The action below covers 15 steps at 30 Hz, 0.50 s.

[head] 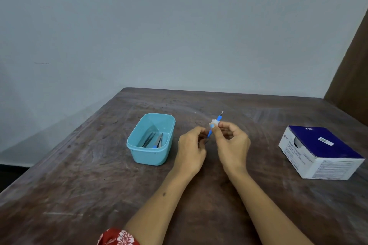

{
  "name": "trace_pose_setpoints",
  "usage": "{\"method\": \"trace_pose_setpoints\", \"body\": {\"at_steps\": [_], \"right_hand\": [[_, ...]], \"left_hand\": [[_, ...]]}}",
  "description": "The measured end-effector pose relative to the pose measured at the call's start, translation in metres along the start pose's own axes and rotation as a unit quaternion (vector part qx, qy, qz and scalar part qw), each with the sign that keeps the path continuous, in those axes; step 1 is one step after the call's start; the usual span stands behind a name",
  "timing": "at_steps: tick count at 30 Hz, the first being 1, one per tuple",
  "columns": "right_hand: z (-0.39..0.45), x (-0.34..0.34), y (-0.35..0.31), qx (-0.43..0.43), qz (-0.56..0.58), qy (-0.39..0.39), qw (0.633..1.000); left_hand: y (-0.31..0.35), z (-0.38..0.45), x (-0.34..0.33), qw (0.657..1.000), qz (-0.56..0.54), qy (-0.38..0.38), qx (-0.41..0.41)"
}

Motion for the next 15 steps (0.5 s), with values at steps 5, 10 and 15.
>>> {"method": "trace_pose_setpoints", "body": {"at_steps": [5,10,15], "right_hand": [[0.005,0.01,0.002,-0.013,0.023,0.041,0.999],[0.005,0.01,0.002,-0.014,0.019,0.044,0.999],[0.006,0.016,0.002,-0.025,0.044,0.066,0.997]], "left_hand": [[0.0,0.0,-0.005,0.999,0.033,-0.022,-0.014],[0.003,0.0,-0.003,0.998,0.052,-0.022,-0.021],[0.005,-0.001,-0.005,0.995,0.084,-0.04,-0.028]]}}
Point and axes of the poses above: each hand's wrist, its own z-axis towards the middle knuckle, its own x-axis out of the back of the hand, y = z × x, the point moved 9 cm from there along z, towards the middle knuckle, and after that the axes turned 7 degrees about y, right-handed, at the moved point
